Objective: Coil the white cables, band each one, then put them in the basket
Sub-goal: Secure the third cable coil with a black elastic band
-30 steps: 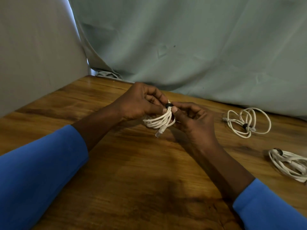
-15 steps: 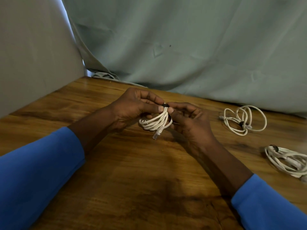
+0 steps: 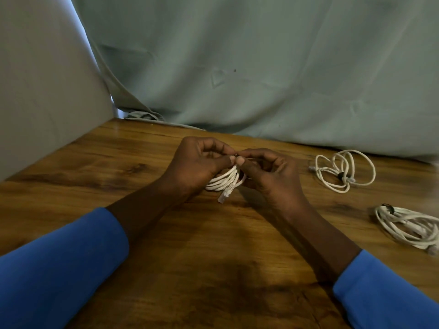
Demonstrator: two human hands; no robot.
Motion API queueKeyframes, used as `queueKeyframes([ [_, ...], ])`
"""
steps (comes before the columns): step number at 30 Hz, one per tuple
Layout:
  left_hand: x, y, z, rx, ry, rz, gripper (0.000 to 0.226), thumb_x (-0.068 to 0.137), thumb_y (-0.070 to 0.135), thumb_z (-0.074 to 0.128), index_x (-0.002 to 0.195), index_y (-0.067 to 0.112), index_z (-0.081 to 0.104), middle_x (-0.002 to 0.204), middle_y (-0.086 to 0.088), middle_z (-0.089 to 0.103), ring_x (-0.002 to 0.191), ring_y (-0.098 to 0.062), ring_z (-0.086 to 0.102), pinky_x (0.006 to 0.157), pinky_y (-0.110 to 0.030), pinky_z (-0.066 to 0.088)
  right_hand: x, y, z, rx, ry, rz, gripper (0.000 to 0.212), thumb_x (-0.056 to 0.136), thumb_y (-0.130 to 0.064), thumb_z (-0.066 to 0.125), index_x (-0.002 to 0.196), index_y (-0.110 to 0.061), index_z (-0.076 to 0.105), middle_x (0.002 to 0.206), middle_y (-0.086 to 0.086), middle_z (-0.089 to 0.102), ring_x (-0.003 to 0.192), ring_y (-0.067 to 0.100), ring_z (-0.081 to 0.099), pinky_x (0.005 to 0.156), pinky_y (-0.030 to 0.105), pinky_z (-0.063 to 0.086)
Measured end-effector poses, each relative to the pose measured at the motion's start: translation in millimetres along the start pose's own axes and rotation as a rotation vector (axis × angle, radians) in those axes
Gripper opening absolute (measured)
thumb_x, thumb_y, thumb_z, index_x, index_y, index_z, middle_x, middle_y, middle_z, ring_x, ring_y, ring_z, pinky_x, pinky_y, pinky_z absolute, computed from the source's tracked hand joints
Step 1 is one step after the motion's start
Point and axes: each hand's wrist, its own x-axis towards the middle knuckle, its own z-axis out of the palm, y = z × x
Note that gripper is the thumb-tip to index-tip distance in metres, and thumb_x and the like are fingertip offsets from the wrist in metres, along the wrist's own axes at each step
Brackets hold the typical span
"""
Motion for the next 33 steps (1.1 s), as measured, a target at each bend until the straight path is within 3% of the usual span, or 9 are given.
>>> queueKeyframes([
  [4,-0.8,-1.9,-0.3,0.075,0.022,0.059,0.011,0.085,0.006,0.081,0.094,0.01,0.077,0.081,-0.008,0.078,0.074,-0.02,0.076,0.068,-0.033,0.062,-0.2,-0.5,2.7,-0.063,-0.021,-0.047,0.02,0.084,-0.002,0.081,0.103,-0.006,0.076,0.091,0.008,0.079,0.083,0.021,0.077,0.076,0.035,0.063],
  [7,1.8,-4.1,-1.8,0.242,0.033,0.186,0.01,0.087,0.014,0.081,0.094,0.019,0.078,0.084,0.0,0.077,0.077,-0.017,0.075,0.071,-0.037,0.062,0.3,1.2,2.2,0.008,-0.002,-0.012,0.025,0.082,0.001,0.08,0.105,-0.009,0.074,0.092,0.011,0.079,0.086,0.026,0.078,0.077,0.039,0.063],
  [11,2.3,2.8,-5.2,0.324,-0.001,0.286,0.012,0.086,0.013,0.081,0.094,0.021,0.079,0.088,0.009,0.078,0.083,-0.008,0.073,0.075,-0.031,0.061,0.3,0.4,3.6,0.149,0.017,0.065,0.031,0.084,0.006,0.076,0.108,-0.013,0.074,0.093,0.014,0.079,0.087,0.028,0.077,0.076,0.04,0.063],
  [16,0.9,9.0,-12.0,0.382,-0.076,0.377,0.016,0.086,0.007,0.08,0.097,0.019,0.081,0.091,0.008,0.078,0.086,-0.008,0.074,0.076,-0.032,0.062,-1.1,1.4,2.8,0.27,0.042,0.15,0.021,0.085,0.009,0.072,0.101,-0.003,0.075,0.099,0.02,0.077,0.093,0.036,0.076,0.083,0.048,0.062],
  [24,5.2,5.0,-7.5,0.585,-0.026,0.561,0.018,0.09,0.013,0.074,0.106,0.02,0.075,0.088,0.01,0.073,0.077,-0.009,0.071,0.067,-0.036,0.059,4.8,0.7,-1.5,0.393,0.089,0.292,0.021,0.087,0.012,0.068,0.107,0.004,0.071,0.099,0.021,0.077,0.085,0.028,0.077,0.07,0.035,0.064],
  [28,3.5,6.2,-4.4,0.693,0.055,0.638,0.025,0.092,0.026,0.072,0.116,0.021,0.07,0.103,0.011,0.069,0.091,-0.004,0.063,0.077,-0.034,0.054,6.5,-6.2,-10.2,0.448,0.107,0.387,0.021,0.088,0.011,0.068,0.108,0.006,0.07,0.101,0.022,0.076,0.083,0.029,0.077,0.068,0.039,0.065],
  [33,-5.6,9.0,8.7,0.76,-0.051,0.666,0.041,0.093,0.047,0.065,0.127,0.024,0.063,0.127,0.005,0.058,0.12,-0.016,0.054,0.097,-0.042,0.048,1.4,-17.4,-27.3,0.492,0.216,0.434,0.023,0.089,0.009,0.067,0.112,0.008,0.067,0.092,0.019,0.077,0.077,0.027,0.077,0.063,0.041,0.065],
])
